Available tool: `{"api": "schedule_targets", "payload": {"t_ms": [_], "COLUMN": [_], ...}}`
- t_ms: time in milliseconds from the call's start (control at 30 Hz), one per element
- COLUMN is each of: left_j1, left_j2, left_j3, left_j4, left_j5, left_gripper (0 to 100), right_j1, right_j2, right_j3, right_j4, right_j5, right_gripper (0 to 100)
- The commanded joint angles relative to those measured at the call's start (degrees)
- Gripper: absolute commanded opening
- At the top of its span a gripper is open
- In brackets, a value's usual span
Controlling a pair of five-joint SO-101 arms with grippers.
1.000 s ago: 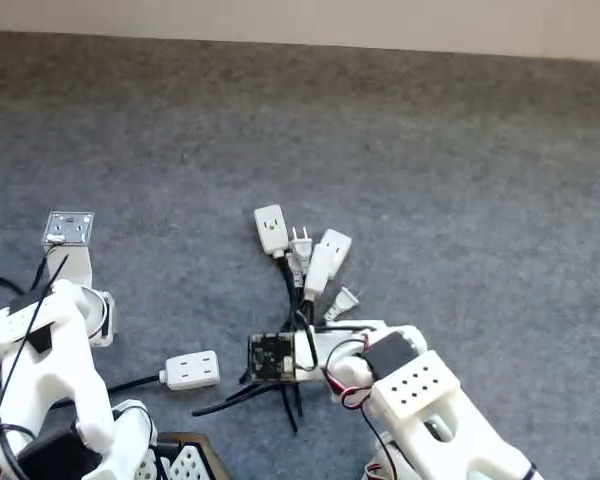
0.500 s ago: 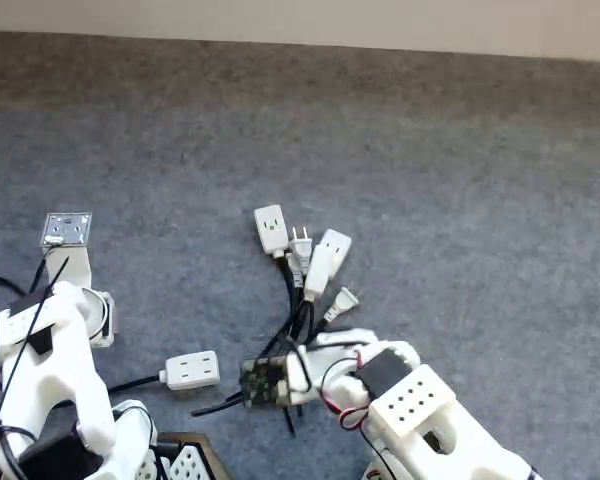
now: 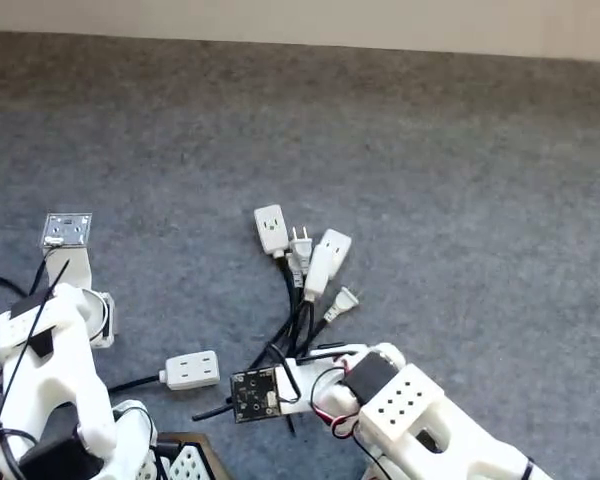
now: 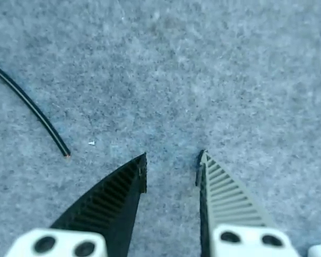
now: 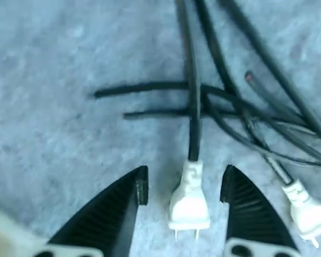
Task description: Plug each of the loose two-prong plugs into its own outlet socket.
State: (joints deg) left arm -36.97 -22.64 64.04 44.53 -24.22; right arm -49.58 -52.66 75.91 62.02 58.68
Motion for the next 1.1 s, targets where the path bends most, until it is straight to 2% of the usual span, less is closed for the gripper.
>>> {"api": "schedule_targets", "payload": {"t_ms": [0,100,267,400,533,633,867,967,1067], "left_j1": [1.1,1.1,1.1,1.1,1.1,1.1,1.4,5.2,9.4], "left_j2": [0.2,0.2,0.2,0.2,0.2,0.2,-0.1,-0.2,-0.3], "left_j3": [0.4,0.4,0.5,0.5,0.5,0.5,0.1,-1.5,-6.4], "left_j4": [-0.4,-0.4,-0.4,-0.4,-0.4,-0.4,-0.3,0.1,5.5], "left_j5": [0.5,0.5,0.5,0.5,0.5,0.5,0.3,-1.3,-2.4], "left_gripper": [18,18,18,18,18,18,18,18,18], "right_j1": [-0.6,-0.4,1.9,4.6,4.8,4.8,5.1,7.2,9.0], "right_j2": [-0.1,-0.1,-0.2,-0.2,-0.2,-0.2,-0.7,-0.7,-0.7], "right_j3": [1.7,2.7,2.4,2.5,2.8,2.4,-4.9,-13.9,-24.7], "right_j4": [-3.5,-3.5,-3.6,-3.8,-3.8,-3.6,-1.8,2.4,6.7], "right_j5": [-1.1,-1.1,-1.2,-1.2,-1.4,-1.6,-16.9,-23.5,-29.5], "right_gripper": [22.0,20.8,7.4,7.4,0.2,0.6,0.6,0.6,0.6]}}
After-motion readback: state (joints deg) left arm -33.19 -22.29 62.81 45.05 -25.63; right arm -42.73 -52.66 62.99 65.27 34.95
